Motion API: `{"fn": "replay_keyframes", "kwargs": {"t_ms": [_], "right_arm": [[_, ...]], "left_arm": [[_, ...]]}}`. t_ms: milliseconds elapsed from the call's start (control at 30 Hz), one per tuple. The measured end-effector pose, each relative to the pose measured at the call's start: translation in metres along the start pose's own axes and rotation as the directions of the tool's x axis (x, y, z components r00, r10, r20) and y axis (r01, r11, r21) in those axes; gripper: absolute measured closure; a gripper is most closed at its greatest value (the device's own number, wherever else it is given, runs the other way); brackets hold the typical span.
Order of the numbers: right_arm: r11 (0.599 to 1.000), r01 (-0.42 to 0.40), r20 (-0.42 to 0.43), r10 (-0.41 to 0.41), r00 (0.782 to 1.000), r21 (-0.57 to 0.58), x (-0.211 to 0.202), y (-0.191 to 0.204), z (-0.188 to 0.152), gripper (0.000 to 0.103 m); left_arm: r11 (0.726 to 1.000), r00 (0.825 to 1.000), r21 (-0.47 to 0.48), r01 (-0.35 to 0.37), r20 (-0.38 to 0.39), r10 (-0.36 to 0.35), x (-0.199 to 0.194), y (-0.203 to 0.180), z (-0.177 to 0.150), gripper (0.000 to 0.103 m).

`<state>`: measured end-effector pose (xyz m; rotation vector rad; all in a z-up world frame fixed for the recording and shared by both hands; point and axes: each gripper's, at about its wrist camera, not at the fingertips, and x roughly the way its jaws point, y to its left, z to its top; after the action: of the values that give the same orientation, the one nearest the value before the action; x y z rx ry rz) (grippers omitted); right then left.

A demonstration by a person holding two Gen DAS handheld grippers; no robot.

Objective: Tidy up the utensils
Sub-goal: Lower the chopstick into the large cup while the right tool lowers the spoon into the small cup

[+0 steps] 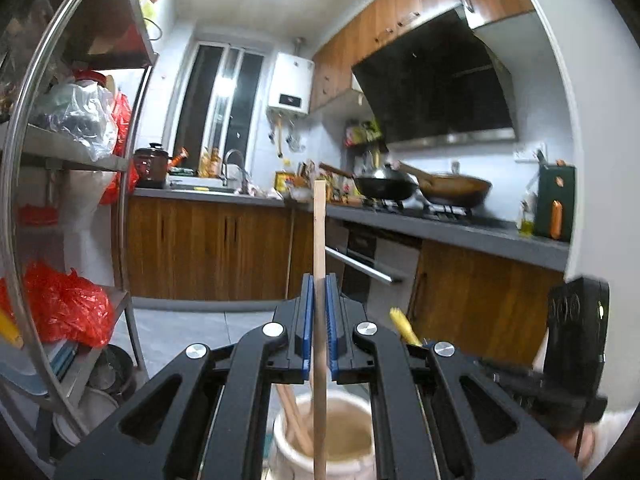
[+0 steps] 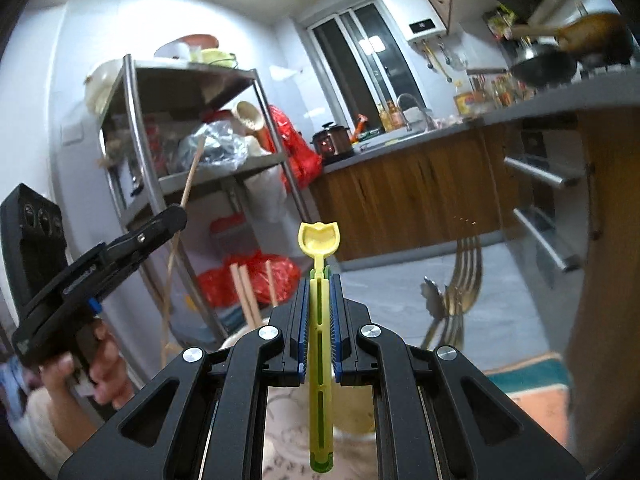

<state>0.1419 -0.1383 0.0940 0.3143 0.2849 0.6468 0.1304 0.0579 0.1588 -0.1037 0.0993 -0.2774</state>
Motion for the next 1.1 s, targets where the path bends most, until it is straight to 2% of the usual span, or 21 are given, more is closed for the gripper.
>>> {"fn": "replay_keyframes", "kwargs": {"t_ms": [100,300,567,833,1100], "right_arm": [[1.000,-0.005,0.007,0.005,1.000,0.011,0.010,-0.004,-0.004,0.092],[1.000,0.017,0.027,-0.017,0.999,-0.005,0.026,-0.009,-0.014,0.092],[0.990,0.078,0.009,-0.077,0.997,-0.121,0.044,0.002,-0.030,0.092],[0.983,0.116,-0.025,-0.121,0.992,-0.140,0.024,0.002,-0.039,0.092],[0.988,0.105,-0.029,-0.109,0.994,-0.116,-0.001,0.000,-0.046,0.092]], "left_arm": [[1.000,0.999,-0.022,-0.020,0.038,0.020,0.016,0.001,-0.004,0.097],[0.996,0.998,-0.088,-0.033,0.058,0.039,0.031,0.011,-0.017,0.097],[0.995,0.999,-0.102,-0.019,0.048,0.024,0.031,0.016,-0.027,0.097],[0.991,1.000,-0.133,-0.002,0.030,0.006,0.004,0.024,-0.042,0.097],[0.996,1.000,-0.085,-0.010,-0.024,0.008,-0.017,0.016,-0.058,0.097]]}}
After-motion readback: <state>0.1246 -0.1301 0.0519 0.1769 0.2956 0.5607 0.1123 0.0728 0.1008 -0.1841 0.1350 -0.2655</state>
